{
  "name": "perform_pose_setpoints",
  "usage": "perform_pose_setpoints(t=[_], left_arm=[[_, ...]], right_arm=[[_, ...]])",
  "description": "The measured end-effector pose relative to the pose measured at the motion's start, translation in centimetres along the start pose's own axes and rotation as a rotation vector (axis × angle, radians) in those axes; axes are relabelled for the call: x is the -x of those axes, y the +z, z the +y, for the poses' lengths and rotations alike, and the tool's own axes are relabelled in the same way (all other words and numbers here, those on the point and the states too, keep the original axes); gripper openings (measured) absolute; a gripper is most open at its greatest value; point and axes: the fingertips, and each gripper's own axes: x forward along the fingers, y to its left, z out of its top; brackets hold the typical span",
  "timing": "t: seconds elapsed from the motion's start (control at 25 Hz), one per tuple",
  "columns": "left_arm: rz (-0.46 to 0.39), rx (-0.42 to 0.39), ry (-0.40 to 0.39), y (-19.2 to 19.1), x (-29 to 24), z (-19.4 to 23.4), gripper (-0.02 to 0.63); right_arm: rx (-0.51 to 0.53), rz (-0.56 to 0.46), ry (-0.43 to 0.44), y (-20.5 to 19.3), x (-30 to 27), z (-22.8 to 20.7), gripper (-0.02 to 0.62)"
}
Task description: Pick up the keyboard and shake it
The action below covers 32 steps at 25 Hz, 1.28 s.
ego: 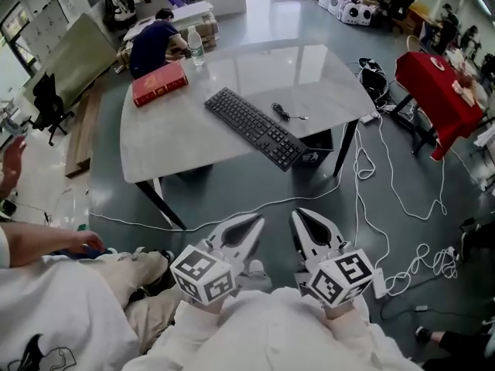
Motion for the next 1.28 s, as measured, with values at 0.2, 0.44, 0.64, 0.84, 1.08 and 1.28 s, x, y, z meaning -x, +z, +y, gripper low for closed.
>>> perform_pose_setpoints(t=[0.2, 0.44, 0.64, 0.84, 1.08, 1.28], left_arm=[[0.027, 0.027, -0.018, -0.2, -1.3, 3.6, 0.023], [0.07, 0.056, -0.027, -0.3, -3.4, 6.8, 0.023], [0.07, 0.066, -0.012, 0.3, -5.1, 9.7, 0.023], [0.072, 0.089, 0.009, 1.6, -8.0, 13.1, 0.023], [0.078, 0.105, 0.03, 3.4, -12.6, 17.3, 0.023], [0.08, 0.102, 0.039, 5.2, -16.4, 19.5, 0.023]], right_arm=[[-0.024, 0.025, -0.029, -1.1, -3.2, -1.0, 0.031], [-0.069, 0.05, -0.059, -1.5, -6.6, -3.5, 0.031], [-0.077, 0.075, -0.044, -1.6, -9.9, -5.3, 0.031], [-0.082, 0.099, -0.022, -0.6, -14.0, -7.8, 0.031], [-0.08, 0.132, 0.015, 1.1, -19.1, -11.3, 0.031], [-0.072, 0.138, 0.048, 2.9, -22.7, -13.9, 0.031]])
